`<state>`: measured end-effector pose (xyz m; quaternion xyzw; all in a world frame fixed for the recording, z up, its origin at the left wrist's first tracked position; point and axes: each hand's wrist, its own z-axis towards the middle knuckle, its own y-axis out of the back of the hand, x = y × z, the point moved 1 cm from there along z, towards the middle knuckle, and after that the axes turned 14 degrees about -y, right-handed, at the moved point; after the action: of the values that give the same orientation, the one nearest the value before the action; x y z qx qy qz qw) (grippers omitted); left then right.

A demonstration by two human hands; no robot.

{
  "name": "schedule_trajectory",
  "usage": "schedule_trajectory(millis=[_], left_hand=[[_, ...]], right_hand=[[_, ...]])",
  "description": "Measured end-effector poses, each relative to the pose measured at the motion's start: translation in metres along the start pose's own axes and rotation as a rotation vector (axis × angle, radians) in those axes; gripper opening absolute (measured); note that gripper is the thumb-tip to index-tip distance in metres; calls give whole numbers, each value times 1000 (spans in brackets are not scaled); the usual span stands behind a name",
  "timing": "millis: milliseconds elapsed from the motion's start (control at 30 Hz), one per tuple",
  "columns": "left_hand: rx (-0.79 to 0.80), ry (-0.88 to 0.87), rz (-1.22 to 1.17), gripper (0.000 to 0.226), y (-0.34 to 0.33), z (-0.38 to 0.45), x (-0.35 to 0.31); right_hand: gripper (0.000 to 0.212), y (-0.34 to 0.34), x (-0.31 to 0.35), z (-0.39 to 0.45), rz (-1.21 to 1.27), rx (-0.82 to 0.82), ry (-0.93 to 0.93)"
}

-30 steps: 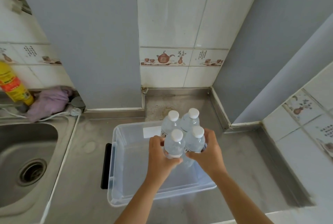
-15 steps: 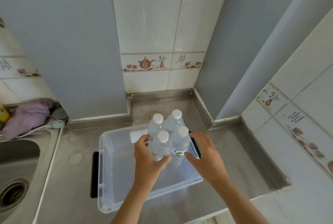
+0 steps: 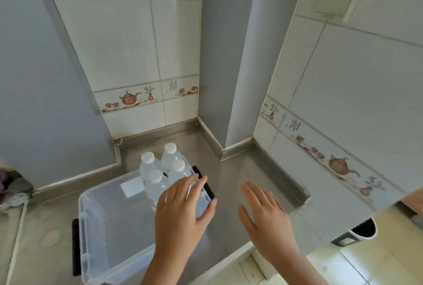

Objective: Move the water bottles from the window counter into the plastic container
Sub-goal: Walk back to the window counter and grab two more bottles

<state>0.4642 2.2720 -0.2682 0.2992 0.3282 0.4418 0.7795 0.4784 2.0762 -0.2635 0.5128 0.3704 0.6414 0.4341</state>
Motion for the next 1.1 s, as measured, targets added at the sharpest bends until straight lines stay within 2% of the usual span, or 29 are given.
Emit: schedule_trajectory(millis=[233,433,767,1100], left_hand=[[76,-217,-72,55,-25,15,-113],[224,-370,-168,67,-56,10,-234],[307,-664,-340,57,-100,-11,-431],[377,-899,-580,60,-158,-2,-588]], right_hand=[[47,52,-91,-67,-46,-80,-221],[54,102,-182,-143,-111,-146,-432],[54,184,-310,-271,-209,-249,-782],[54,248,-406,-340,-257,-400,-1080]])
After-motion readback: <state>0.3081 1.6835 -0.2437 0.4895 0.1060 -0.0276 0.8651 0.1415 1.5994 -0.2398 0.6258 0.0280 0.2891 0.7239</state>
